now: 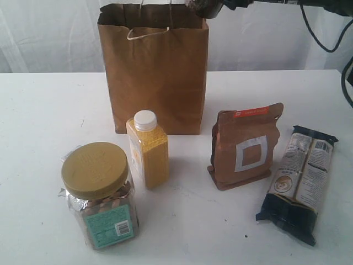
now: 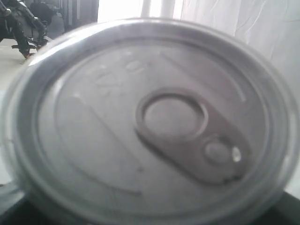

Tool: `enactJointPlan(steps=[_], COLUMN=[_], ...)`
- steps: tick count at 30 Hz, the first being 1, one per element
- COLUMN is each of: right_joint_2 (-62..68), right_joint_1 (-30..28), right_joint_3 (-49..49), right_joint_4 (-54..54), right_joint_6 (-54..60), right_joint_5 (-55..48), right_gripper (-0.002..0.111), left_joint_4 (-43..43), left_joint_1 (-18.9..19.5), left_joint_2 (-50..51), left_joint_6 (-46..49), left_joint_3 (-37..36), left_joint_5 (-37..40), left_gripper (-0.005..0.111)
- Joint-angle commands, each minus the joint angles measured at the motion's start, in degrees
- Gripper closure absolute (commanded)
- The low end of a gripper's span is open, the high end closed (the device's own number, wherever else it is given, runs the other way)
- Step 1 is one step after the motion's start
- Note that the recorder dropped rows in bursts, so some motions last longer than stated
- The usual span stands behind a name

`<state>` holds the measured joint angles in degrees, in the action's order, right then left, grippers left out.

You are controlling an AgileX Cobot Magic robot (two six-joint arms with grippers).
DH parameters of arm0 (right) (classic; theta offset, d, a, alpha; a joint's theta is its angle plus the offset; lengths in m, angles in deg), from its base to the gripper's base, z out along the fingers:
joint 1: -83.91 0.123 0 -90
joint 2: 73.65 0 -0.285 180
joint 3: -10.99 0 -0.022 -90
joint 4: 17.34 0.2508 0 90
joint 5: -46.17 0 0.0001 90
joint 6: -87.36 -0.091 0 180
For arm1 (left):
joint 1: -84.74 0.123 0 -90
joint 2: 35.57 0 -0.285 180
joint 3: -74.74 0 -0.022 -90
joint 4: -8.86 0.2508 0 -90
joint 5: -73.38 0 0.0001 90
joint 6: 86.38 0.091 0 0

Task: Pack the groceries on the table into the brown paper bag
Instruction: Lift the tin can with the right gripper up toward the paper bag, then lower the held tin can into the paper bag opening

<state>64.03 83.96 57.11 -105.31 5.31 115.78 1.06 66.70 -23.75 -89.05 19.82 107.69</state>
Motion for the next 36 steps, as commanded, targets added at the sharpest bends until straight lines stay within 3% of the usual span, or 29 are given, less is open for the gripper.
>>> enactJointPlan(steps=[1,20,25,36], right_joint_2=[-1.13,-2.37,-6.57,-8.97], right_joint_1=[0.04,-0.8,-0.8,-1.31], right_joint_3=[0.53,0.53,0.53,-0.06], right_joint_4=[4.62,-1.19,-11.62,-11.97], right_joint_6=[-1.07,-10.62,-15.05,-16.51], right_joint_5=[0.36,0.36,0.36,0.36], right_gripper=[0.108,0.108,0.108,0.108], left_joint_4=[-1.01,-1.01,-1.01,-1.01], left_joint_1=[0.26,0.26,0.26,0.26], left_joint_2=[-0.04,-0.04,-0.04,-0.01], left_joint_6=[-0.3,-0.3,-0.3,-0.19], left_joint_3=[-0.31,-0.31,-0.31,-0.31], left_joint_5=[0.06,0.06,0.06,0.06], left_gripper=[0.107,0.107,0.107,0.107])
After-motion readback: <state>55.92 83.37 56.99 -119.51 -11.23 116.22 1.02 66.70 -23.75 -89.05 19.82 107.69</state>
